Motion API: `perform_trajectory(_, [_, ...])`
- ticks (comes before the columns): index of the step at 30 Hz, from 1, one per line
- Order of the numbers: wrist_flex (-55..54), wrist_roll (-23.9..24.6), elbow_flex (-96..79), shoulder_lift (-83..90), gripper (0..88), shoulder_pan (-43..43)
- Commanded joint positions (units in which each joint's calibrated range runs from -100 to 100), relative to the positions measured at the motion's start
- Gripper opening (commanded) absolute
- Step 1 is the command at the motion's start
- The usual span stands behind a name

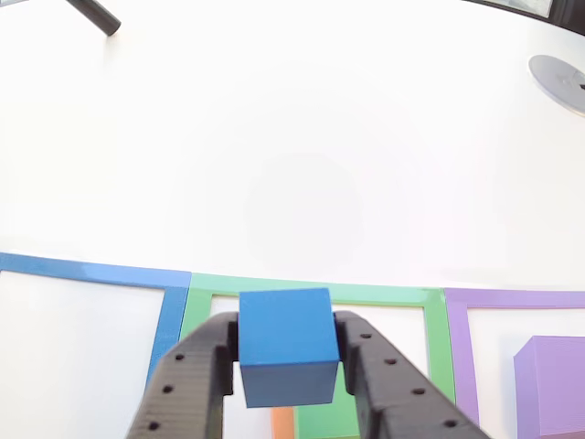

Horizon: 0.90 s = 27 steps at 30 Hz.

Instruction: Tower of hanoi

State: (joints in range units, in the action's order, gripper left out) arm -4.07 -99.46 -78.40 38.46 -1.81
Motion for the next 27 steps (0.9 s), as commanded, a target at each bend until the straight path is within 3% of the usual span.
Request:
perform_trajectory(1, [-21.84,-0.54,-2.6,-9.67,1.7,0.95])
perform_trajectory(7, [-35.69,-0.54,-3.42,-20.97,1.6,4.21])
perform_trajectory(27, [-42.81,-0.54,-5.42,-27.84,1.6,4.59])
